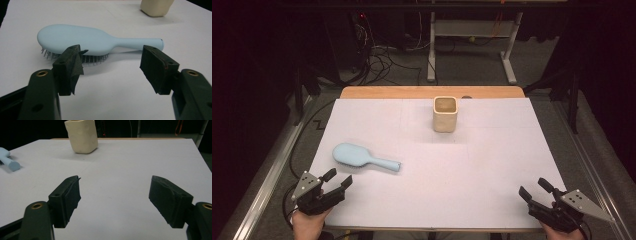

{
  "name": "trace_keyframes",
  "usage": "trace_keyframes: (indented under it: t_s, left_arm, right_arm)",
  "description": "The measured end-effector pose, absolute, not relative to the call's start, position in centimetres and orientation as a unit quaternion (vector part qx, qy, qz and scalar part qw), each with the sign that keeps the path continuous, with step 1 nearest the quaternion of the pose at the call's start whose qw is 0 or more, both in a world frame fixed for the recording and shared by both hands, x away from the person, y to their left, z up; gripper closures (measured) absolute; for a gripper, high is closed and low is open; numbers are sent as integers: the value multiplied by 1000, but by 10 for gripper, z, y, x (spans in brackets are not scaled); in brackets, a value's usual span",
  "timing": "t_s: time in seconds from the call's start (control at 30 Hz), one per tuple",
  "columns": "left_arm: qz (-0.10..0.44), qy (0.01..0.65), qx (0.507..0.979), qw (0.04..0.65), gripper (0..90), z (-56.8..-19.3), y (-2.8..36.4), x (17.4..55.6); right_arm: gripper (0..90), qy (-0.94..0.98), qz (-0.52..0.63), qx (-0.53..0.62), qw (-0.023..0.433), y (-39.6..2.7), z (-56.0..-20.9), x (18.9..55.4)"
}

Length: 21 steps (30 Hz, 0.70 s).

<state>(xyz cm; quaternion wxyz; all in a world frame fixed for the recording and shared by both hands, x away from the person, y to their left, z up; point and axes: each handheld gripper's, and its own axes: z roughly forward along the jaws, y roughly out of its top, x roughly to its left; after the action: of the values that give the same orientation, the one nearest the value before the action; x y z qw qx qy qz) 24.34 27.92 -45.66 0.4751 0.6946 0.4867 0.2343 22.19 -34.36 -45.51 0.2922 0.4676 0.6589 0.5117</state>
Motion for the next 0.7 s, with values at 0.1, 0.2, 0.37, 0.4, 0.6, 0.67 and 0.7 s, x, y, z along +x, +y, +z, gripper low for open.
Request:
trace_keyframes:
  t_s: [0.1,0.2,0.37,0.4,0.6,0.67,0.7]
  left_arm:
    - [236,486,695,475,345,-457,279,243]
    - [236,485,697,472,343,-457,278,243]
    - [236,484,695,476,340,-456,278,243]
    - [234,484,695,477,336,-456,278,243]
    - [233,482,692,484,331,-455,279,242]
    - [233,482,691,485,339,-455,279,242]
    - [234,482,691,485,339,-455,279,242]
  right_arm:
    - [258,659,512,467,291,-343,-455,222]
    - [258,659,511,468,291,-343,-455,222]
    - [258,659,512,468,291,-343,-455,222]
    - [258,660,512,468,290,-343,-455,222]
    - [258,659,513,467,290,-343,-455,222]
    - [258,659,514,466,291,-343,-455,222]
    - [259,658,515,467,290,-343,-455,222]
